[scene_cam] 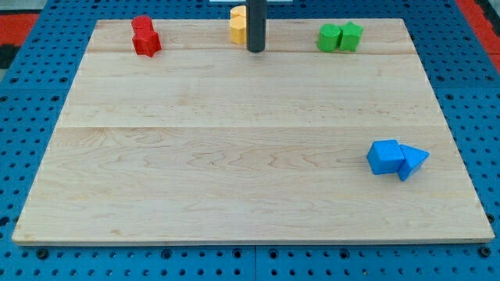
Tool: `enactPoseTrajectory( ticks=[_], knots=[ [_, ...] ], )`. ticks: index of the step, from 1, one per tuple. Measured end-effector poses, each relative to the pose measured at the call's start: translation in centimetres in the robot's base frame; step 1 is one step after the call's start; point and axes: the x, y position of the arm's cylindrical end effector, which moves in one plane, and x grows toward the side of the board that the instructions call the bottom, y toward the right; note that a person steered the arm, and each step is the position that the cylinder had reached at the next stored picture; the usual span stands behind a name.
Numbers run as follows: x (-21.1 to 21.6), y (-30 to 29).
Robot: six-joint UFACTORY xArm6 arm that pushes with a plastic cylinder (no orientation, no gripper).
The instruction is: Move the red star closer to the the yellow hexagon
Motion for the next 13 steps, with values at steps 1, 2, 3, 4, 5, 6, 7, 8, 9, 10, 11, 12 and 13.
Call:
enactPoseTrajectory(
  ticks=[1, 2, 3, 4, 5, 6, 7, 8, 9, 10, 11, 12, 13],
  knots=[
    [2.0, -5.3],
    [1.7, -13.0],
    [1.1, -14.9],
    [0.9, -17.7],
    [-1.3, -20.8],
    [-2.4, -24.3],
    [-2.7, -22.6],
    [-3.8, -20.1],
    [-4.0, -20.1],
    [-4.0, -19.6],
    [-4.0, -15.8],
    [-4.0, -11.8],
    [-4.0, -9.8]
  ],
)
